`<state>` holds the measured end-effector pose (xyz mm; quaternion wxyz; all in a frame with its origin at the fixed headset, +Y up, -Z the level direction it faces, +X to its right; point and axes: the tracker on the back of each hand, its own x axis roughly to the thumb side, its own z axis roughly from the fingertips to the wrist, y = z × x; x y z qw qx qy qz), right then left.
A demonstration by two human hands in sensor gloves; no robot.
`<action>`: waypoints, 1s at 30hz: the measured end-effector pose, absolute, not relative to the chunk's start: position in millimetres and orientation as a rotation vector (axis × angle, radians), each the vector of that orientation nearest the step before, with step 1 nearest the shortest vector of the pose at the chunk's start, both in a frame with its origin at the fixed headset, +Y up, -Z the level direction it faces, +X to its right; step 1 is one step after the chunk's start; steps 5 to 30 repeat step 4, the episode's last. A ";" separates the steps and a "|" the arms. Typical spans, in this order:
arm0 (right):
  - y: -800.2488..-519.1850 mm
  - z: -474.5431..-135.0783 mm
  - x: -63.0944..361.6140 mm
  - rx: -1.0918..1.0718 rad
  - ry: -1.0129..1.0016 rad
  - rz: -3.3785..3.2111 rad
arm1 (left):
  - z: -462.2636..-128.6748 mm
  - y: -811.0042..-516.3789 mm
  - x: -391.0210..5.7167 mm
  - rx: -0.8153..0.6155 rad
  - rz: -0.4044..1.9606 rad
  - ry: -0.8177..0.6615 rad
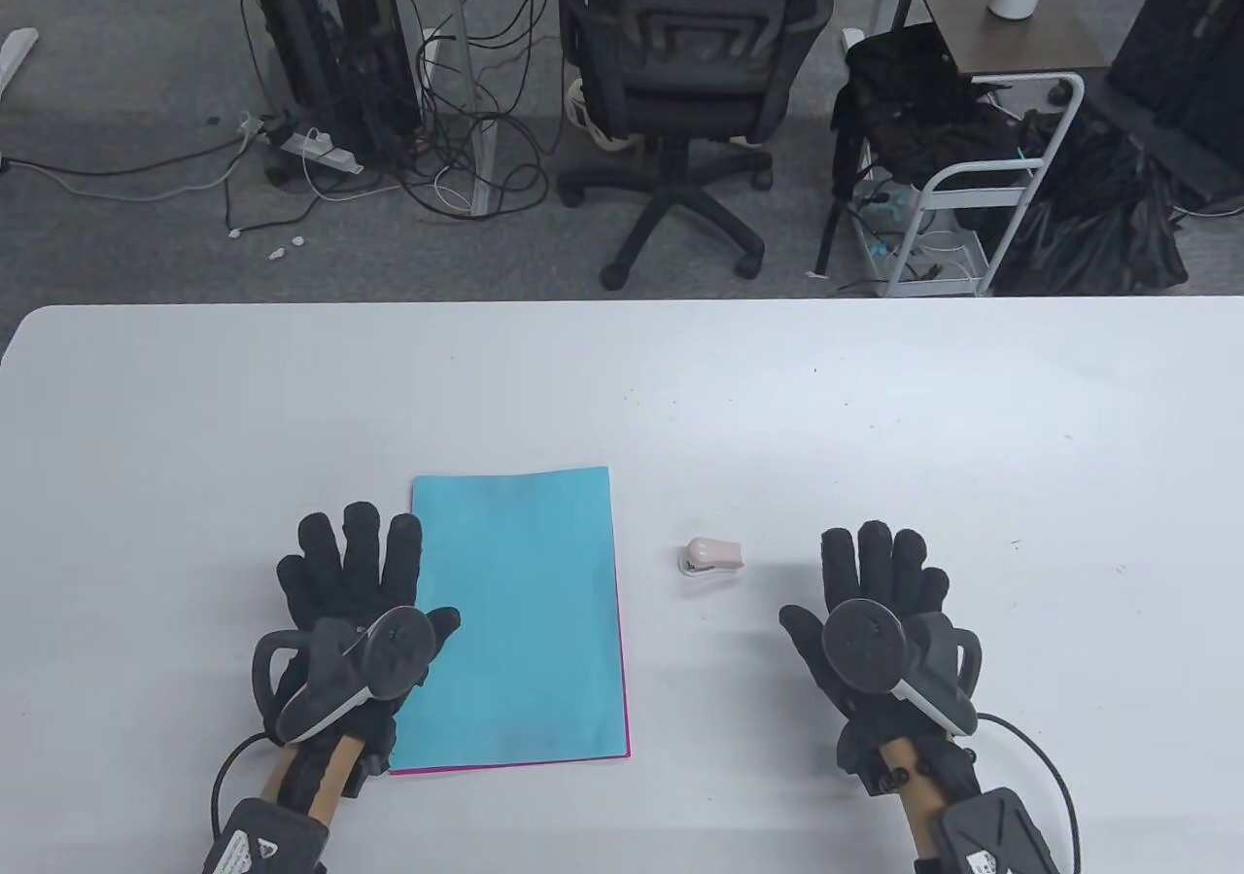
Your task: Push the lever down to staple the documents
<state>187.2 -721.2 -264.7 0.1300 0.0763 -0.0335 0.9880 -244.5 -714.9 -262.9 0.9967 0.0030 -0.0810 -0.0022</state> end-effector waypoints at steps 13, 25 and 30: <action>-721.0 -263.9 187.3 0.219 -0.098 2.871 | -263.5 -718.4 -242.2 -0.028 0.027 -0.189; -721.0 -263.9 187.3 0.219 -0.098 2.871 | -263.5 -718.4 -242.2 -0.028 0.027 -0.189; -721.0 -263.9 187.3 0.219 -0.098 2.871 | -263.5 -718.4 -242.2 -0.028 0.027 -0.189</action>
